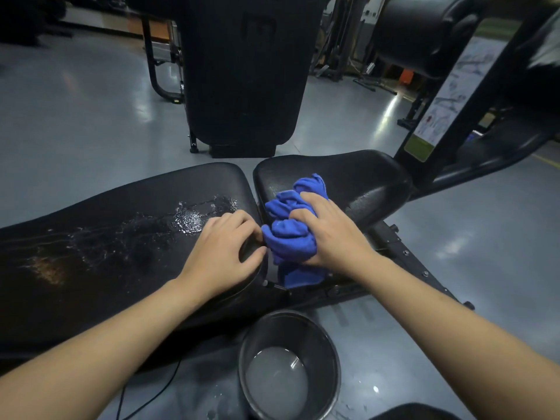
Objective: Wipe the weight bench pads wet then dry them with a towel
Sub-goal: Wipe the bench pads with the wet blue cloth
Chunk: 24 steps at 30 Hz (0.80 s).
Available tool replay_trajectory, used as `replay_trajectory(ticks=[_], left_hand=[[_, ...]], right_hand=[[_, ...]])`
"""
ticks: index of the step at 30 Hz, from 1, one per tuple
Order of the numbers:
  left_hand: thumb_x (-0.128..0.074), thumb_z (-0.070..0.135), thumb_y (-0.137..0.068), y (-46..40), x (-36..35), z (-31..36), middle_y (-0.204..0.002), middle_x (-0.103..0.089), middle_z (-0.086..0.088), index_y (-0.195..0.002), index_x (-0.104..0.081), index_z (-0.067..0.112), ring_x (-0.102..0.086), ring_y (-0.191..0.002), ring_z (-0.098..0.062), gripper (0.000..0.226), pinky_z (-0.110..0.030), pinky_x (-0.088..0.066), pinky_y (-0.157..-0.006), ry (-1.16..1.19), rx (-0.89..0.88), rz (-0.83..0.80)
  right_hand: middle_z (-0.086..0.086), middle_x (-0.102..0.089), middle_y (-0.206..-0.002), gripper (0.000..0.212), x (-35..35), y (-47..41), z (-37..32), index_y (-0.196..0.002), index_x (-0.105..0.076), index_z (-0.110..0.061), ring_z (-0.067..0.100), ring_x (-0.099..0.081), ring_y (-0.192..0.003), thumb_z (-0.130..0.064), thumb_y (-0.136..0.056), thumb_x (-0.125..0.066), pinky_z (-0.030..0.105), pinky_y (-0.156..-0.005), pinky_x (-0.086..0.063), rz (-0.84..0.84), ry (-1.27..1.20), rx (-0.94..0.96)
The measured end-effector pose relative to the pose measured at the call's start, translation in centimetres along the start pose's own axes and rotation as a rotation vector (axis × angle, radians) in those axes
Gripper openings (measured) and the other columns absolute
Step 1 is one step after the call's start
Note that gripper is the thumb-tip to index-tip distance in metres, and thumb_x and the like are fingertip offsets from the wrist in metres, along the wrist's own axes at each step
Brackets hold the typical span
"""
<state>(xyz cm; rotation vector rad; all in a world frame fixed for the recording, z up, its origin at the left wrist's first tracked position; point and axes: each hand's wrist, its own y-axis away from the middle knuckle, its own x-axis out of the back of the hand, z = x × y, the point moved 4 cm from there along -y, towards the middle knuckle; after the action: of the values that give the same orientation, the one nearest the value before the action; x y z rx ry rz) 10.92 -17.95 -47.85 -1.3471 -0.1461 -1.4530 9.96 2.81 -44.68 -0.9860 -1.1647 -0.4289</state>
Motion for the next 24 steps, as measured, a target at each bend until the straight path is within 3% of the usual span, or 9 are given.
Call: replay_trajectory(ticks=[3, 7, 9, 11, 14, 17, 20, 22, 24], left_hand=[[-0.057, 0.043, -0.086, 0.0, 0.0, -0.1, -0.098, -0.052, 0.013, -0.092, -0.057, 0.027, -0.052, -0.092, -0.015, 0.017, -0.035, -0.037, -0.089, 0.019, -0.002, -0.001], [-0.057, 0.044, -0.086, 0.0, -0.1, -0.2, -0.099, -0.051, 0.014, -0.093, -0.058, 0.028, -0.051, -0.093, -0.013, 0.017, -0.034, -0.036, -0.092, 0.034, 0.004, -0.003], [-0.056, 0.045, -0.086, 0.0, -0.1, -0.1, -0.098, -0.051, 0.015, -0.092, -0.058, 0.029, -0.05, -0.092, -0.012, 0.017, -0.033, -0.035, -0.092, 0.035, 0.0, 0.0], [-0.055, 0.045, -0.086, 0.0, -0.1, -0.1, -0.098, -0.051, 0.016, -0.092, -0.058, 0.029, -0.049, -0.092, -0.011, 0.017, -0.032, -0.035, -0.092, 0.038, 0.001, -0.004], [-0.055, 0.046, -0.087, -0.1, -0.2, -0.3, -0.098, -0.05, 0.016, -0.092, -0.058, 0.03, -0.049, -0.092, -0.011, 0.017, -0.033, -0.034, -0.092, 0.039, 0.008, -0.013], [-0.055, 0.046, -0.087, -0.1, -0.3, -0.3, -0.098, -0.051, 0.016, -0.092, -0.057, 0.03, -0.05, -0.091, -0.011, 0.017, -0.033, -0.035, -0.092, 0.041, 0.005, -0.013], [-0.056, 0.046, -0.086, -0.1, -0.3, -0.3, -0.098, -0.05, 0.016, -0.092, -0.057, 0.03, -0.05, -0.091, -0.012, 0.017, -0.033, -0.035, -0.092, 0.041, 0.007, -0.013], [-0.056, 0.046, -0.086, 0.0, -0.2, -0.3, -0.098, -0.05, 0.015, -0.092, -0.057, 0.03, -0.05, -0.091, -0.013, 0.017, -0.034, -0.036, -0.092, 0.045, 0.011, -0.016], [-0.056, 0.046, -0.086, -0.1, -0.1, -0.3, -0.098, -0.05, 0.015, -0.092, -0.057, 0.03, -0.05, -0.092, -0.013, 0.017, -0.034, -0.036, -0.092, 0.053, 0.017, -0.025]], right_hand=[[0.022, -0.053, -0.131, 0.054, 0.5, 0.9, 1.4, -0.112, -0.065, -0.005, 0.037, -0.053, -0.119, -0.045, -0.076, -0.075, 0.041, -0.099, -0.044, 0.002, -0.041, 0.053], [0.019, -0.048, -0.139, 0.049, 2.1, 1.7, 4.0, -0.112, -0.065, -0.008, 0.032, -0.052, -0.121, -0.043, -0.079, -0.071, 0.018, -0.091, -0.032, -0.059, -0.042, 0.01], [0.017, -0.046, -0.141, 0.051, 3.2, 2.0, 5.6, -0.112, -0.064, -0.008, 0.029, -0.05, -0.12, -0.045, -0.077, -0.067, 0.014, -0.086, -0.028, -0.048, -0.038, 0.006], [0.015, -0.042, -0.146, 0.059, 4.1, 2.4, 7.4, -0.116, -0.061, -0.009, 0.029, -0.048, -0.125, -0.046, -0.071, -0.071, 0.022, -0.086, -0.034, -0.053, -0.01, -0.024], [0.009, -0.036, -0.155, 0.071, 4.7, 3.0, 11.0, -0.122, -0.056, -0.02, 0.03, -0.044, -0.133, -0.027, -0.061, -0.091, 0.031, -0.091, -0.038, -0.103, 0.028, -0.138], [0.0, -0.03, -0.157, 0.079, 5.6, 3.1, 13.8, -0.123, -0.049, -0.031, 0.03, -0.042, -0.136, -0.022, -0.058, -0.093, 0.037, -0.094, -0.044, -0.137, 0.055, -0.198], [-0.004, -0.027, -0.154, 0.088, 6.3, 3.2, 14.9, -0.124, -0.046, -0.03, 0.033, -0.045, -0.131, -0.018, -0.052, -0.095, 0.033, -0.086, -0.041, -0.146, 0.092, -0.212], [0.002, -0.028, -0.153, 0.089, 6.4, 3.1, 14.7, -0.126, -0.046, -0.023, 0.035, -0.045, -0.13, -0.026, -0.051, -0.095, 0.035, -0.085, -0.044, -0.152, 0.121, -0.177], [0.015, -0.034, -0.147, 0.09, 5.8, 2.9, 14.1, -0.125, -0.047, -0.016, 0.04, -0.043, -0.129, -0.04, -0.052, -0.092, 0.045, -0.095, -0.049, -0.165, 0.122, -0.133]])
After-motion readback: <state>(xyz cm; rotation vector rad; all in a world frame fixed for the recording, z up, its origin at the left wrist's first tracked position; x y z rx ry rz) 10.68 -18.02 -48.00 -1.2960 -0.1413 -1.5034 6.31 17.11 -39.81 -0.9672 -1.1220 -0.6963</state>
